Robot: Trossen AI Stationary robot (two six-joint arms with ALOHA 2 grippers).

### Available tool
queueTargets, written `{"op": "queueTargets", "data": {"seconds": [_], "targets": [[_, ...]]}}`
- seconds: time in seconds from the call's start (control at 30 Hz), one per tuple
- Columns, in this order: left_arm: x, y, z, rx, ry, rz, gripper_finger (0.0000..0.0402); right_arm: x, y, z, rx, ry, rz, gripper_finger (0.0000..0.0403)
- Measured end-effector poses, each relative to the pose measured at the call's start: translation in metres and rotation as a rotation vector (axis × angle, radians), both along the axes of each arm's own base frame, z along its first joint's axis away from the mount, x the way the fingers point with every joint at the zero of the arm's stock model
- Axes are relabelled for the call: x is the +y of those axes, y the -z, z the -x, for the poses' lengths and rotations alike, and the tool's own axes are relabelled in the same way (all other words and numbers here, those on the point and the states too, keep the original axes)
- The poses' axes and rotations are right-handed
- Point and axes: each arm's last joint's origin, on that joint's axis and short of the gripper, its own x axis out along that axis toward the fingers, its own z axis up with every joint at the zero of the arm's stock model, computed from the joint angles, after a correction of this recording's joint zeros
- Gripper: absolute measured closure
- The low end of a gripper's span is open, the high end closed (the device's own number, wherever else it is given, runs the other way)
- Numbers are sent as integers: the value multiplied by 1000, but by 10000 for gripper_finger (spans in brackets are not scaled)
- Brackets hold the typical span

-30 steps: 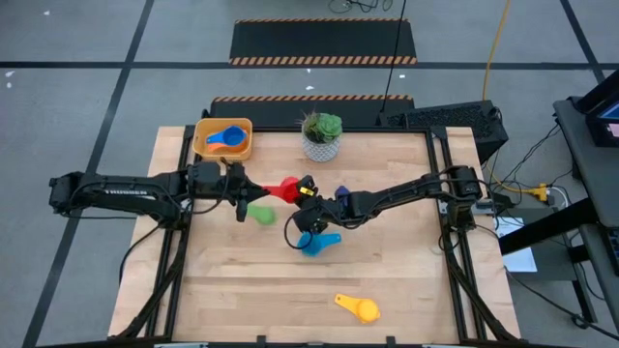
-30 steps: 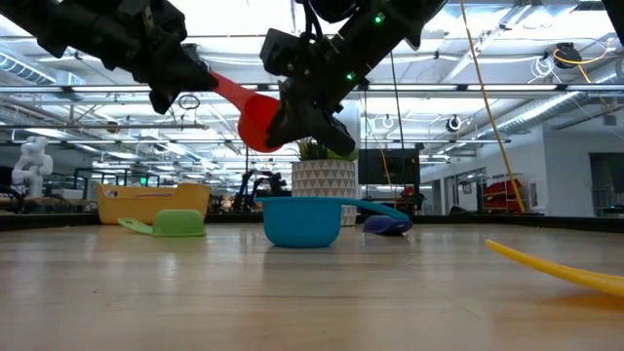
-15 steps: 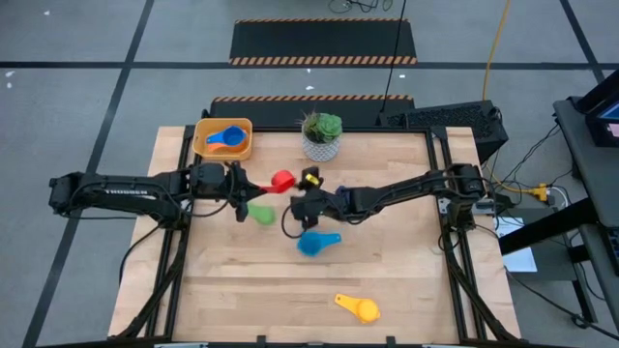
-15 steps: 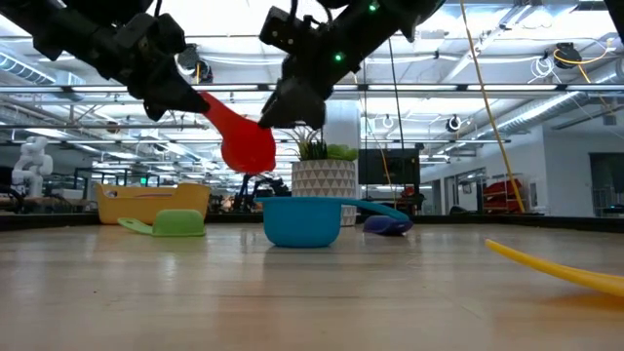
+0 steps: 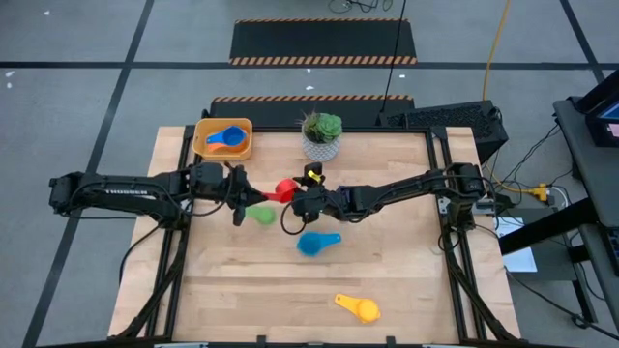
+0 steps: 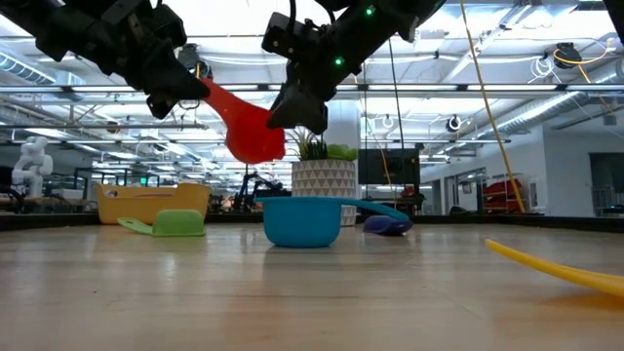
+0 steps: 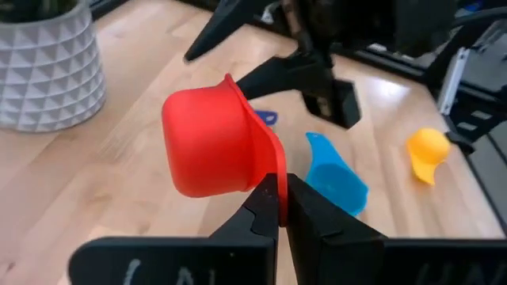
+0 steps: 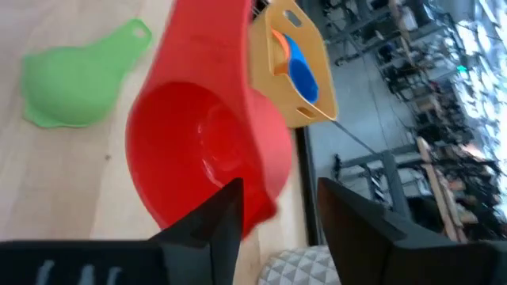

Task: Nest measuring cups in basket
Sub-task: Stack the dark orange measuring cup on top of the dark blue measuring cup in the yellow bin

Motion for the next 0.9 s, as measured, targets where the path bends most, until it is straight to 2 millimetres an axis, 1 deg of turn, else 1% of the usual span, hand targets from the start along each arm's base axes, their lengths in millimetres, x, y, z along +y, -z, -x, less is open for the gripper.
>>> {"op": "queueTargets", "data": {"seconds": [0.13, 0.2, 0.4, 0.47, 0.6, 0.7, 0.77, 0.9], "targets": [[-2, -1, 0, -7, 28, 7, 394, 1, 0, 0, 3, -11, -6, 277], [-2, -1, 0, -9, 32, 8, 395, 1, 0, 0, 2, -11, -6, 296], [-2, 0, 0, -4, 42, -5, 383, 1, 0, 0, -7, -6, -8, 383], [-2, 0, 0, -1, 48, -12, 386, 0, -1, -1, -12, -6, -8, 391], [-2, 0, 0, -6, 54, -39, 383, 0, -1, -1, -29, -2, -16, 384], [-4, -2, -1, -23, 50, -67, 348, 0, -1, -1, -27, 2, -21, 392], [-6, -4, -2, -31, 26, -97, 310, 0, 1, -1, -22, 9, -18, 395], [-7, -8, 0, -15, -76, -148, 226, -3, -1, 0, -49, 93, 5, 394]]}}
